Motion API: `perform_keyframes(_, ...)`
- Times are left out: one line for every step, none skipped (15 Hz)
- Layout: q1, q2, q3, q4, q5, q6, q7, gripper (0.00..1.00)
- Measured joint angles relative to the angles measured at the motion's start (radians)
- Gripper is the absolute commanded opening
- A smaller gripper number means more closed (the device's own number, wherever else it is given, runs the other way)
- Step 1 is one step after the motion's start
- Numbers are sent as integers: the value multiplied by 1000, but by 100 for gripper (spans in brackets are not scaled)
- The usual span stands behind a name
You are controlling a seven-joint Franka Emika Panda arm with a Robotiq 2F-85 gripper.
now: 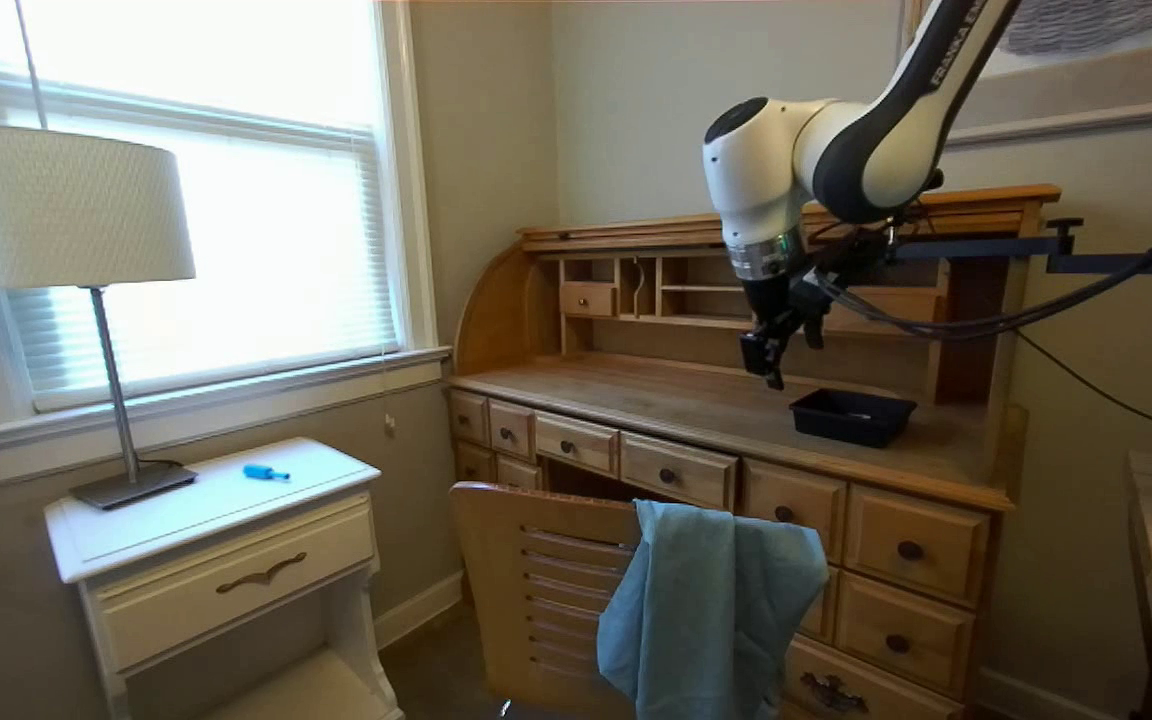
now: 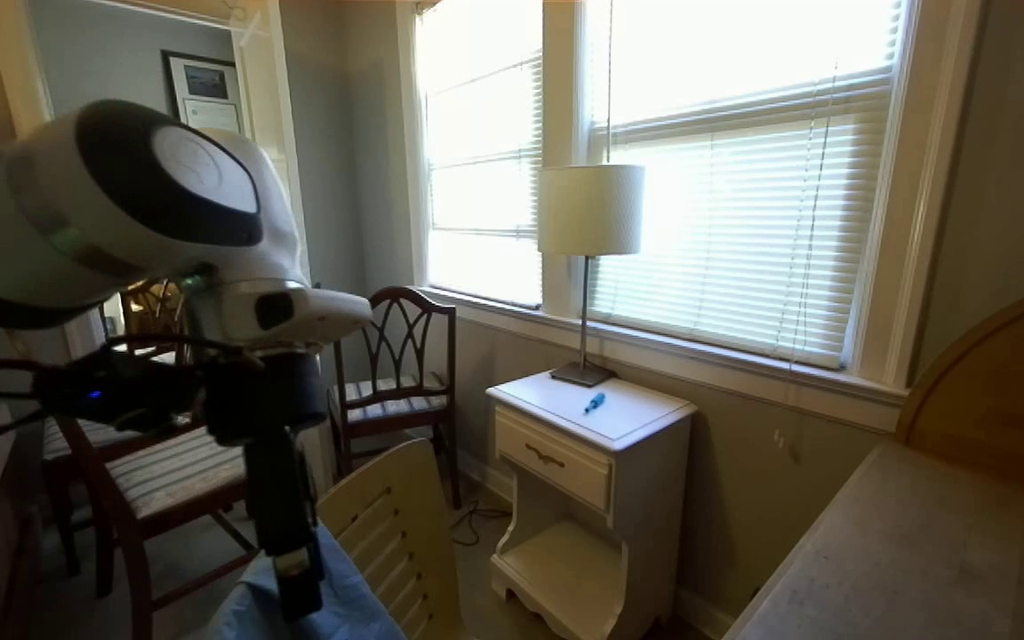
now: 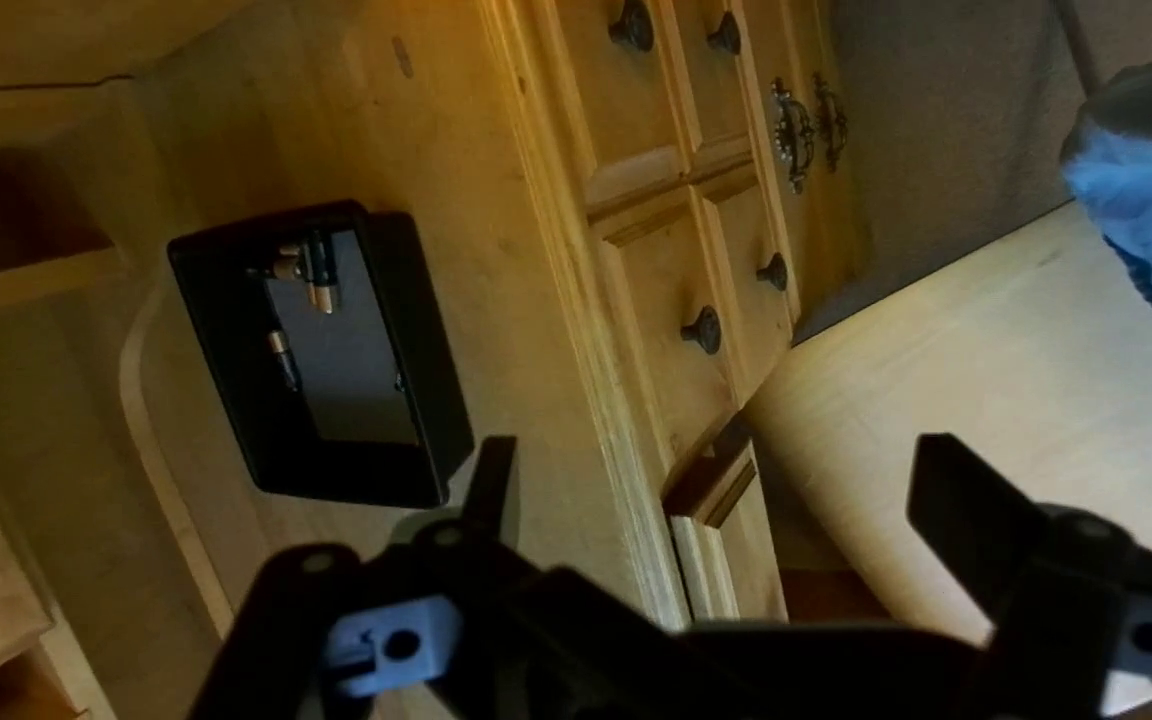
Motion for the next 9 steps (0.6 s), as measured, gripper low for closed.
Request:
perform_keyframes(19,53,-22,48,2,-11,-28,100)
perform_keyframes(36,105,-43,96,5,-21,-53,100)
perform_keyframes(51,154,-61,142,7,-34,-72,100)
perform_keyframes(65,200,-76,188,14,-52,-87,100)
perform_keyframes(78,240,-89,231,25,-74,-93,100)
perform_keyframes(90,265,-100,254,26,-78,-93,100)
perform_keyframes(98,270,-109,256,26,-75,-93,100)
perform_keyframes(102,268,-113,254,26,-75,-93,100)
perform_keyframes(103,266,-114,253,26,-75,-93,100)
